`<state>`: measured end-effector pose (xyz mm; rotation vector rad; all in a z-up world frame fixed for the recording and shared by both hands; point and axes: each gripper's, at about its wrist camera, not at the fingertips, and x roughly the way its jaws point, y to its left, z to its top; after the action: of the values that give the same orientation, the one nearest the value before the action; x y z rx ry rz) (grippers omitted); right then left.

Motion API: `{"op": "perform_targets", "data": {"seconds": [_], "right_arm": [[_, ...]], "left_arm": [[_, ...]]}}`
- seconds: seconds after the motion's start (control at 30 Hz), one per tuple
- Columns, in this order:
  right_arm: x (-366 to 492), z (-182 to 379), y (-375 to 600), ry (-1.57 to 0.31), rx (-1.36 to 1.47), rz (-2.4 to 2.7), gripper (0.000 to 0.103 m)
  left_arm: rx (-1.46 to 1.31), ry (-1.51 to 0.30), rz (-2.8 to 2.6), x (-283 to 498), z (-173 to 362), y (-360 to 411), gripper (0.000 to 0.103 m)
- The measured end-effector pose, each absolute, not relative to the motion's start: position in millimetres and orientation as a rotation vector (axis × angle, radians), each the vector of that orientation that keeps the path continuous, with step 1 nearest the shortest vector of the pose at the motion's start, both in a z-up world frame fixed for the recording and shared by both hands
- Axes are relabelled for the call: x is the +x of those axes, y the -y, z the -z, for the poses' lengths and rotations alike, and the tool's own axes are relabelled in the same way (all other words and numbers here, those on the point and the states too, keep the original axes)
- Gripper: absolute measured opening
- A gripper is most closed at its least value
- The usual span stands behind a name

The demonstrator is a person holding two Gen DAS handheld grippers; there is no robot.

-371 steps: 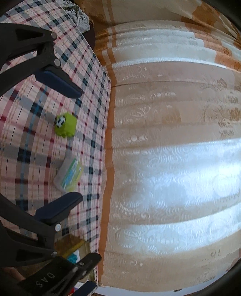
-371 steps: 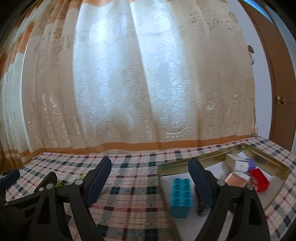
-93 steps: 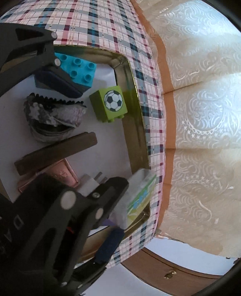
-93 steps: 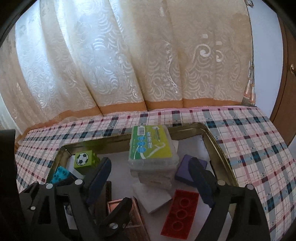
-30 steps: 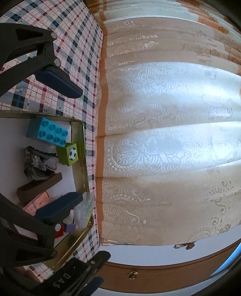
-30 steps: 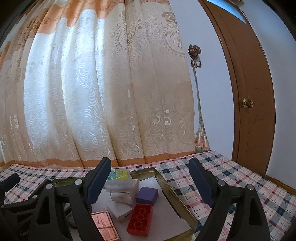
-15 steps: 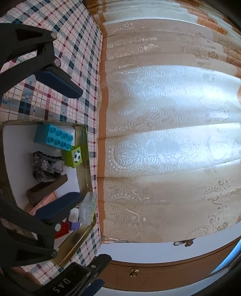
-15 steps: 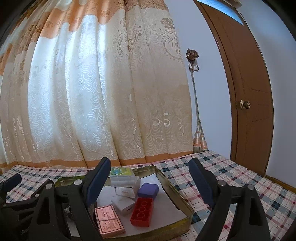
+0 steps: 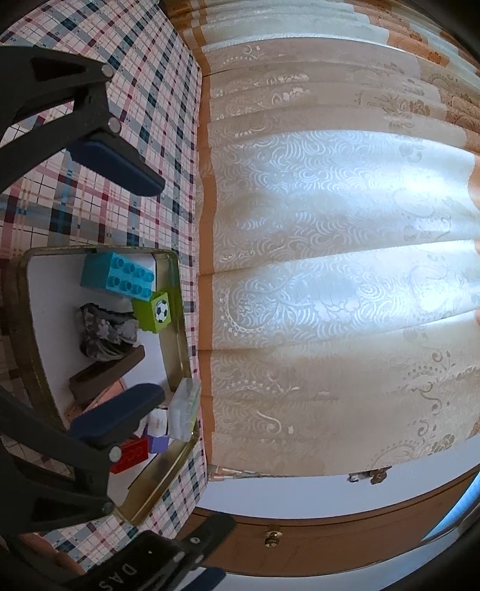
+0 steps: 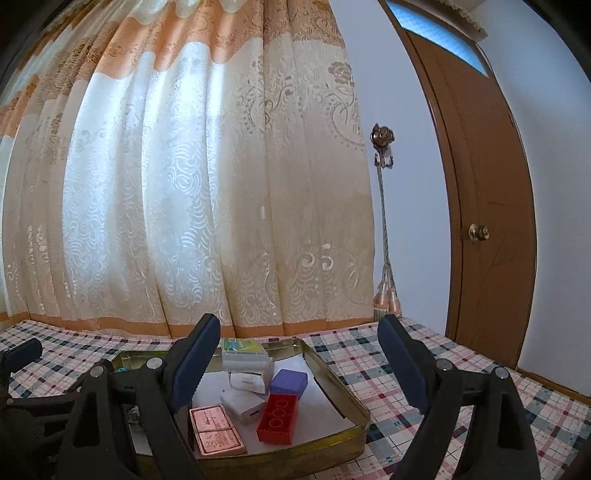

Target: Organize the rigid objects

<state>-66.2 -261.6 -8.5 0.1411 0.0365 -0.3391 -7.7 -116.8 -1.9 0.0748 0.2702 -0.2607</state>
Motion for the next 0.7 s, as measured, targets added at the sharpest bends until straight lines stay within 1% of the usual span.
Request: {"op": "perform_targets", "data": {"seconds": [0.13,0.7], "right_arm": [[-70.2,7.4,258.9,-0.015,0.128,0.350,0.093],[-69.2,7.1,261.5,-0.019,0.133,0.348,0.094]], "left_arm": [[0.079,-0.267,0.241,-8.8,1.6,115.4,0.103],[0.093,-0.270,0.238,-9.9,2.5,112.8,0.103]]}}
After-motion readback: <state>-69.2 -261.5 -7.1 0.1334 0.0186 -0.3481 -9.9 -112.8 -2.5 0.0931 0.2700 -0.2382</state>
